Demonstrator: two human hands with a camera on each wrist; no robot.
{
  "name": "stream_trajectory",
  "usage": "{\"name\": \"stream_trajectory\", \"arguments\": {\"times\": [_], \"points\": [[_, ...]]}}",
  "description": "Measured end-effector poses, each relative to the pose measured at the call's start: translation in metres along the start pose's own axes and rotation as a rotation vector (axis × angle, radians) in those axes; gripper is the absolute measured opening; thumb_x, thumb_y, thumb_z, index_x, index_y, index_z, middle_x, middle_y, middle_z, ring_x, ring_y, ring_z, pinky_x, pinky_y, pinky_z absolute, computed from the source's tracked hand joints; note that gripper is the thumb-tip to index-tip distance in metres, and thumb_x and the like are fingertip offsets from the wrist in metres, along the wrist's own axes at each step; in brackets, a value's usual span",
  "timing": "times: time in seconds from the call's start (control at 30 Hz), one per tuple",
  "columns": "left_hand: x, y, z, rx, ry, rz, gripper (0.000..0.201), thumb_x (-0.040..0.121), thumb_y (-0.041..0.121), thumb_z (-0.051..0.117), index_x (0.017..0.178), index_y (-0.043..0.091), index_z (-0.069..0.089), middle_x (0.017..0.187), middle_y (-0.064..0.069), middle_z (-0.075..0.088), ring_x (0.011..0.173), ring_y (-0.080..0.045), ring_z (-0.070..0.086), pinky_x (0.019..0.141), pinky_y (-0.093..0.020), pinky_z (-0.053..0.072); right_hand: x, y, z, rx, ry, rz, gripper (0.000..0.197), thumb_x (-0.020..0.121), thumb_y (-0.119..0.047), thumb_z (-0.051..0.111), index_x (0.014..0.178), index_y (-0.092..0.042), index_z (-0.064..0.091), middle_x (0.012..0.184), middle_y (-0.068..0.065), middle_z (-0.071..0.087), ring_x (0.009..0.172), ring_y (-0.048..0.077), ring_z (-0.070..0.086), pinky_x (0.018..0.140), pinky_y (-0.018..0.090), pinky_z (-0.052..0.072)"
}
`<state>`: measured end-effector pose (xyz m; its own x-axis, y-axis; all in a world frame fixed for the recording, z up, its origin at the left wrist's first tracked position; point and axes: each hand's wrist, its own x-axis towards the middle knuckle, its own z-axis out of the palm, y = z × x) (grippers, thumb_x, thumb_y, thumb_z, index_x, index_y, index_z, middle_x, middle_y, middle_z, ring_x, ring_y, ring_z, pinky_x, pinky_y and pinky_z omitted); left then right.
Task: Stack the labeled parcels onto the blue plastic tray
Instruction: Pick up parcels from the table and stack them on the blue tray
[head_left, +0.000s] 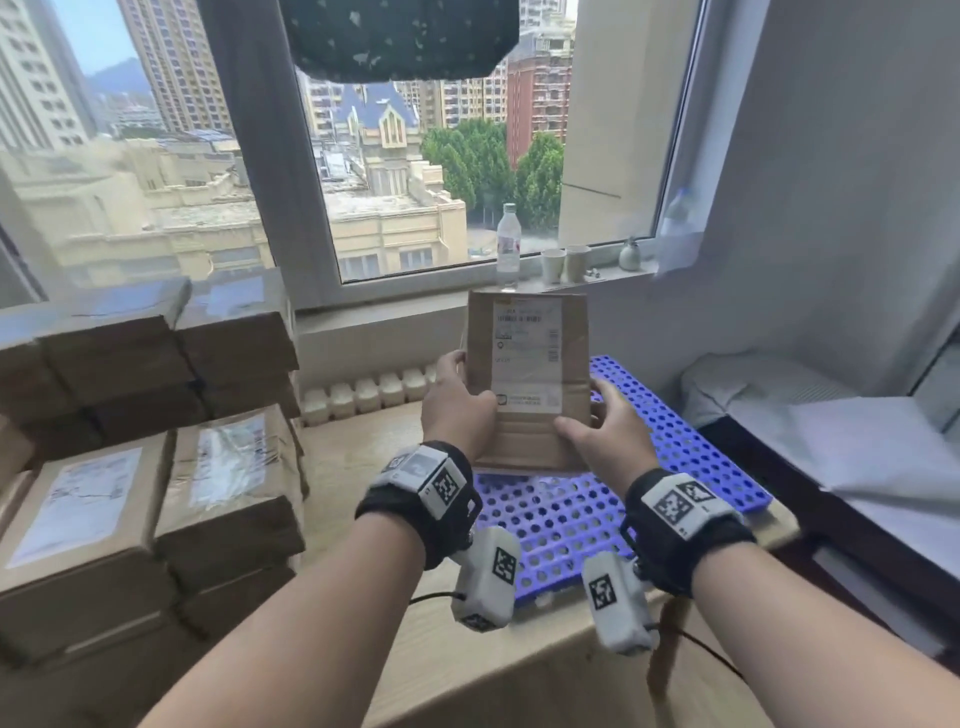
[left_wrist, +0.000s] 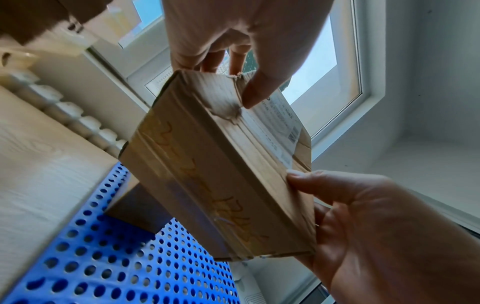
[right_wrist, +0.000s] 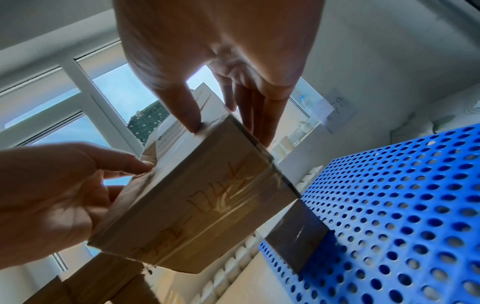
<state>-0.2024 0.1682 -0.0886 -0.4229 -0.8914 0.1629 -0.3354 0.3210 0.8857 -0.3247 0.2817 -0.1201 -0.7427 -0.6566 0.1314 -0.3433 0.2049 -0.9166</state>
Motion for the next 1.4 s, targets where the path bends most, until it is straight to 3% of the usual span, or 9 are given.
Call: {"name": "stream_trajectory", "arguments": {"times": [0.27, 0.33, 0.47, 0.6, 0.77, 0.9, 1.13, 1.27, 1.4], "points": [[0.023, 0.017, 0.109, -0.074, -0.008, -0.113, 0.049, 0.088, 0.007, 0.056, 0.133, 0.022, 0.047, 0.112, 0.001, 0.063, 0.095, -0.016, 0.06, 0.09, -0.031, 0.051, 0.066, 0.066, -0.075, 0.08, -0.07, 0.046, 0.058, 0.081, -0.012, 0.072, 0.133, -0.025, 0.05, 0.12, 0.004, 0.065, 0.107, 0.018, 0.064, 0.096, 0.04, 0.051], [0.029, 0.016, 0.128, -0.091, -0.021, -0.151, 0.05, 0.089, 0.008, 0.057, 0.136, 0.022, 0.046, 0.118, -0.001, 0.063, 0.096, -0.015, 0.059, 0.095, -0.036, 0.052, 0.08, 0.079, -0.086, 0.096, -0.077, 0.046, 0.058, 0.081, -0.009, 0.073, 0.133, -0.023, 0.05, 0.12, 0.005, 0.064, 0.107, 0.017, 0.063, 0.095, 0.037, 0.051], [0.048, 0.013, 0.157, -0.079, -0.038, -0.197, 0.051, 0.09, 0.01, 0.059, 0.137, 0.023, 0.044, 0.119, -0.001, 0.062, 0.096, -0.016, 0.059, 0.094, -0.035, 0.052, 0.107, 0.097, -0.096, 0.152, -0.099, 0.083, 0.056, 0.083, -0.002, 0.07, 0.132, -0.021, 0.05, 0.117, 0.005, 0.064, 0.095, 0.009, 0.064, 0.076, 0.018, 0.049], [0.082, 0.006, 0.182, -0.064, -0.044, -0.205, 0.052, 0.088, 0.012, 0.06, 0.136, 0.022, 0.046, 0.121, -0.003, 0.064, 0.104, -0.02, 0.063, 0.098, -0.039, 0.051, 0.144, 0.113, -0.095, 0.147, -0.099, 0.084, 0.057, 0.082, -0.001, 0.071, 0.132, -0.018, 0.051, 0.118, 0.006, 0.064, 0.102, 0.015, 0.064, 0.082, 0.022, 0.05], [0.14, -0.008, 0.212, -0.027, -0.061, -0.21, 0.051, 0.084, 0.013, 0.063, 0.133, 0.021, 0.052, 0.123, -0.003, 0.066, 0.109, -0.021, 0.063, 0.099, -0.038, 0.049, 0.202, 0.124, -0.09, 0.096, -0.124, 0.095, 0.056, 0.084, -0.002, 0.069, 0.134, -0.016, 0.048, 0.115, 0.0, 0.061, 0.09, 0.0, 0.059, 0.067, 0.009, 0.044], [0.187, -0.019, 0.225, 0.022, -0.064, -0.213, 0.049, 0.085, 0.015, 0.061, 0.133, 0.022, 0.054, 0.12, -0.002, 0.068, 0.11, -0.02, 0.064, 0.098, -0.034, 0.049, 0.252, 0.13, -0.077, 0.055, -0.13, 0.123, 0.055, 0.085, -0.002, 0.069, 0.135, -0.015, 0.049, 0.112, -0.001, 0.061, 0.086, 0.002, 0.059, 0.071, 0.013, 0.044], [0.242, -0.05, 0.231, 0.277, -0.125, -0.238, 0.045, 0.086, 0.024, 0.059, 0.13, 0.02, 0.058, 0.125, -0.004, 0.066, 0.117, -0.024, 0.059, 0.101, -0.035, 0.046, 0.305, 0.149, -0.042, -0.016, -0.199, 0.197, 0.058, 0.088, -0.014, 0.066, 0.142, -0.019, 0.044, 0.119, 0.006, 0.062, 0.104, 0.019, 0.061, 0.087, 0.032, 0.05], [0.253, -0.072, 0.234, 0.489, -0.153, -0.211, 0.041, 0.089, 0.027, 0.056, 0.13, 0.02, 0.06, 0.134, -0.007, 0.058, 0.127, -0.029, 0.047, 0.109, -0.033, 0.034, 0.322, 0.167, -0.025, -0.064, -0.295, 0.241, 0.062, 0.091, -0.016, 0.063, 0.147, -0.021, 0.038, 0.122, 0.006, 0.062, 0.11, 0.021, 0.06, 0.094, 0.041, 0.052], [0.258, -0.089, 0.238, 0.611, -0.196, -0.259, 0.05, 0.089, 0.035, 0.055, 0.138, 0.026, 0.054, 0.152, -0.006, 0.038, 0.142, -0.028, 0.028, 0.118, -0.039, 0.023, 0.333, 0.179, -0.012, -0.086, -0.369, 0.29, 0.058, 0.093, -0.011, 0.059, 0.146, -0.02, 0.038, 0.116, 0.003, 0.064, 0.105, 0.021, 0.061, 0.092, 0.037, 0.051]]}}
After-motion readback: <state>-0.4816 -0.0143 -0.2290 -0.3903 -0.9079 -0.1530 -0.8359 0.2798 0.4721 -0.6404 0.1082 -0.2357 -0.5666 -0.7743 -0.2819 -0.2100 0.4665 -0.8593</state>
